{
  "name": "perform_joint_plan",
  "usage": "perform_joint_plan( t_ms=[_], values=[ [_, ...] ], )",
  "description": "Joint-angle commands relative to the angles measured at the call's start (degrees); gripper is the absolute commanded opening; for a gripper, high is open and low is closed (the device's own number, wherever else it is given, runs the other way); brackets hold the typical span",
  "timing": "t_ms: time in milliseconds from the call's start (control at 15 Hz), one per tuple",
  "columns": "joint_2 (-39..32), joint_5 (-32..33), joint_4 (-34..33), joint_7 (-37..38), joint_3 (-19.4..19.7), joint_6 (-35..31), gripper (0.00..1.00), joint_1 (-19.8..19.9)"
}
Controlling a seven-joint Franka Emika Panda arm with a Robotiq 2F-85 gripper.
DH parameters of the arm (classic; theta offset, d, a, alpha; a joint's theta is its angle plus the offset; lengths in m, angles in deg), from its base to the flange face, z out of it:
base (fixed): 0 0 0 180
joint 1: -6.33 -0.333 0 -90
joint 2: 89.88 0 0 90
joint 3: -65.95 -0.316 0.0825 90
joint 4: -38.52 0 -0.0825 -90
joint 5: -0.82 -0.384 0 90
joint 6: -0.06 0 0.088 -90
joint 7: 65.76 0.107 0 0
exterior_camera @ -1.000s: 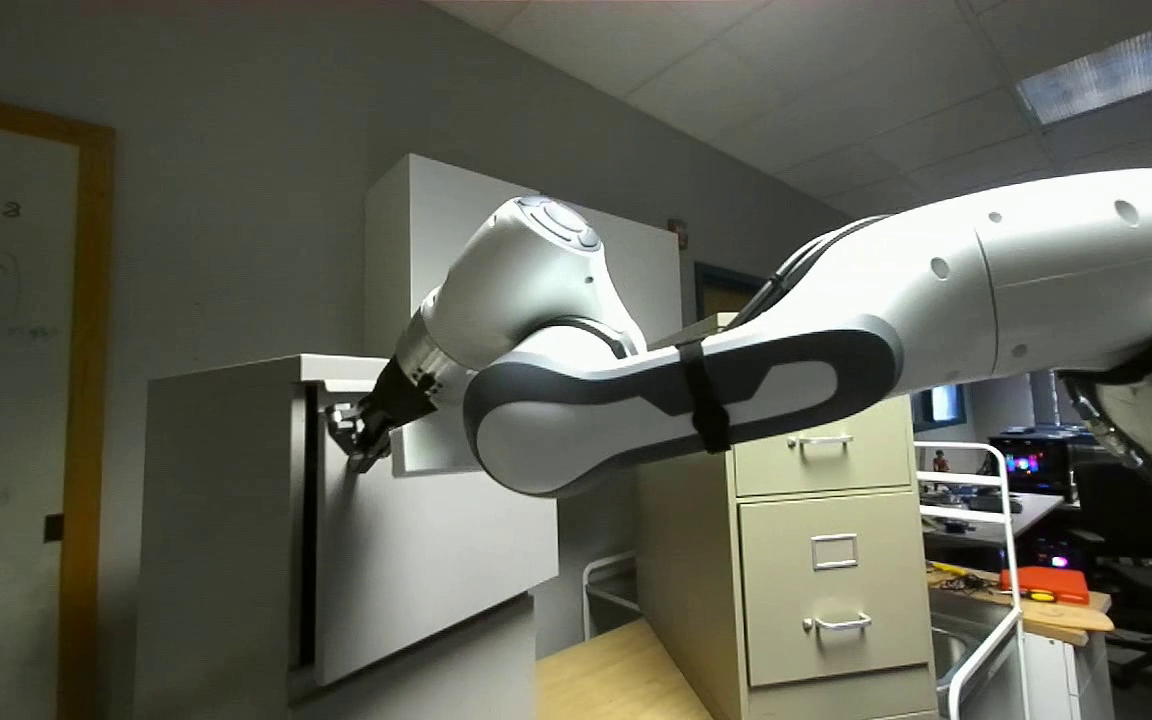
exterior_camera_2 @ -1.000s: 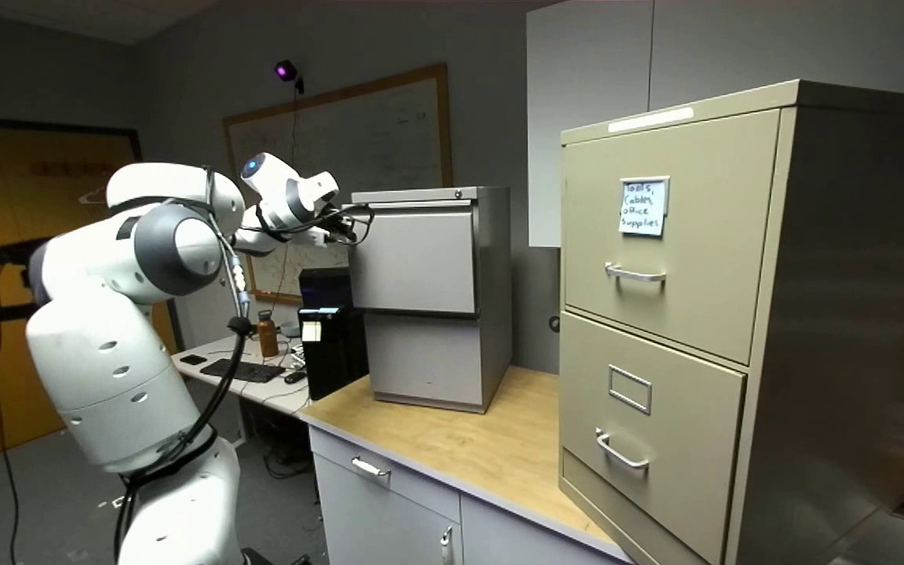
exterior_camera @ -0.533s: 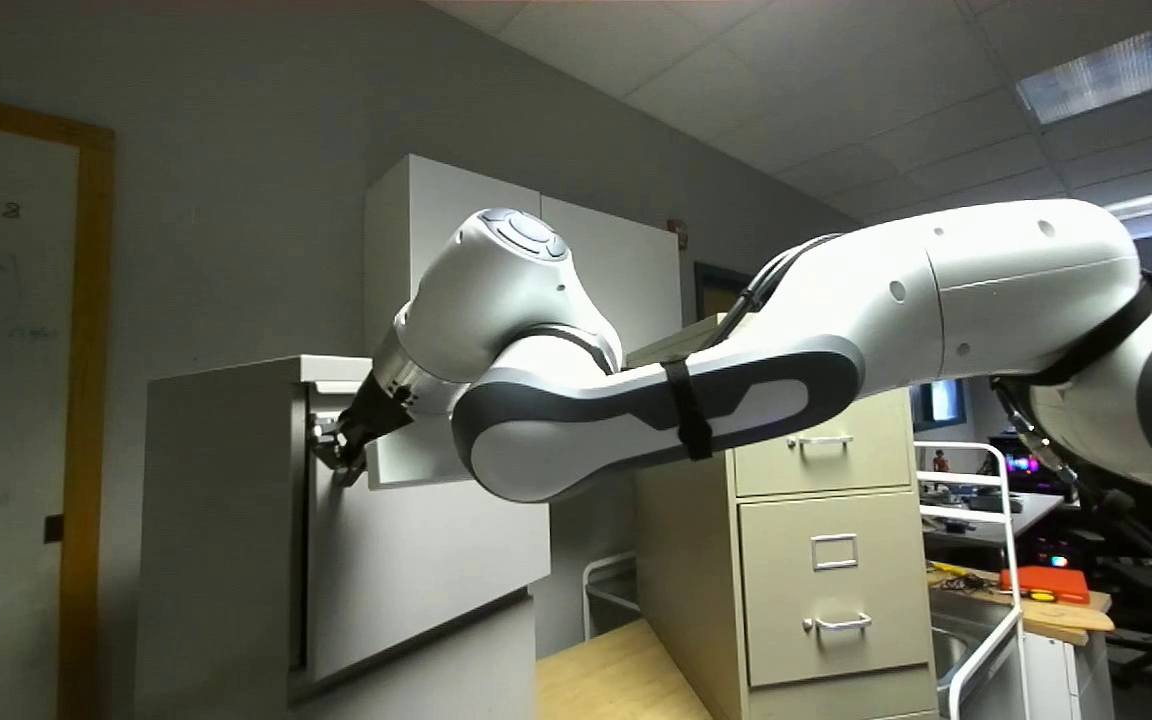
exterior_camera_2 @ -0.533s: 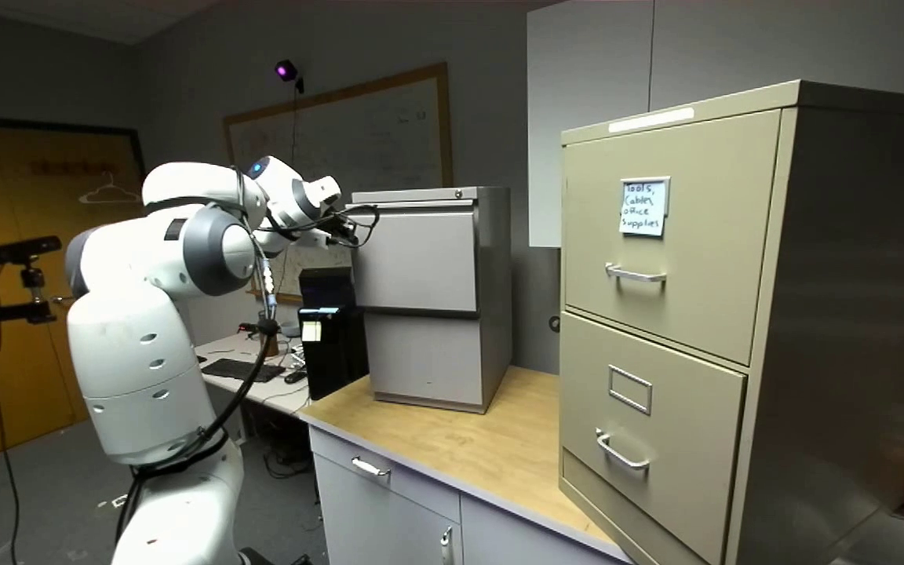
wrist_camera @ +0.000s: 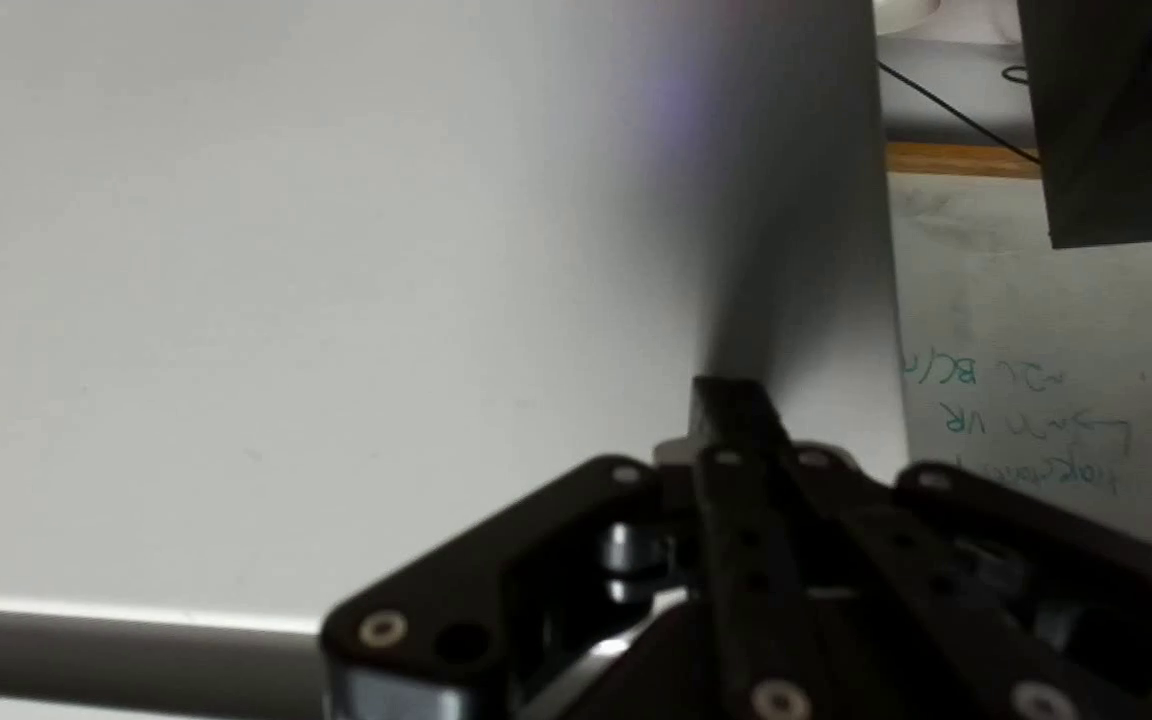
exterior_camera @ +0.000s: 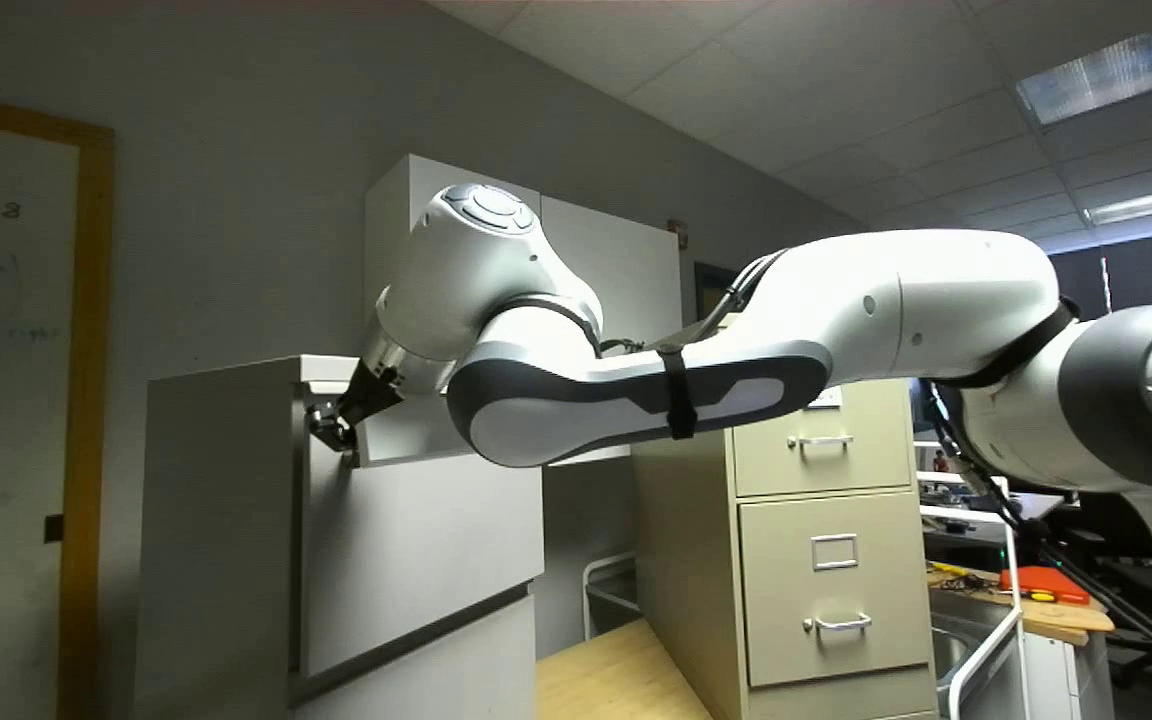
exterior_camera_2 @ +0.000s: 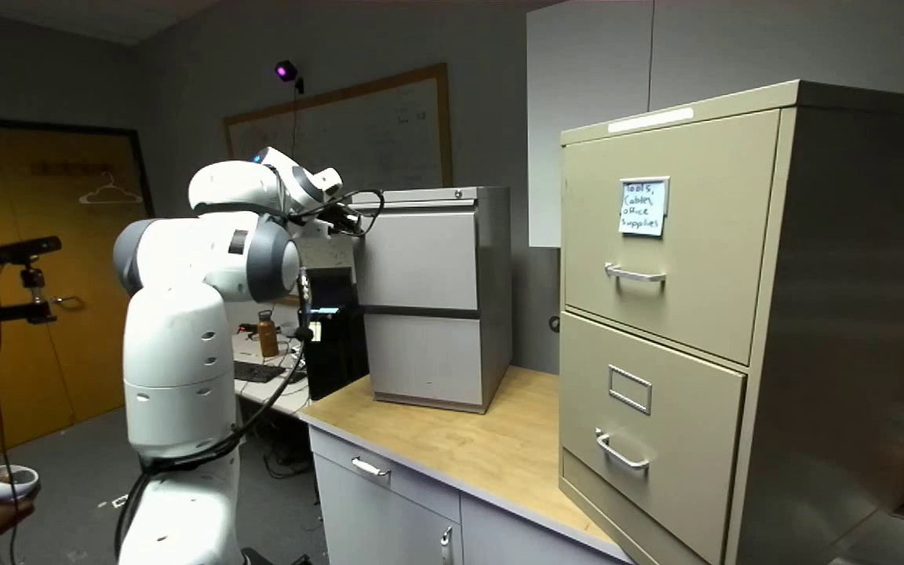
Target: Close the top drawer on the left
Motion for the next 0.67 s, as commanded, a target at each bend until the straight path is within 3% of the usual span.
perform_joint_plan(
  t_ms=[0,267,600],
  values=[
    [-12.3,7.8,-9.1,0.3,3.1,10.5,0.00,-11.7],
    [-21.9,13.7,-20.4,-1.1,9.3,19.3,0.00,-26.1],
    [-26.8,18.0,-31.7,-2.2,13.5,29.6,0.00,-37.3]
  ],
)
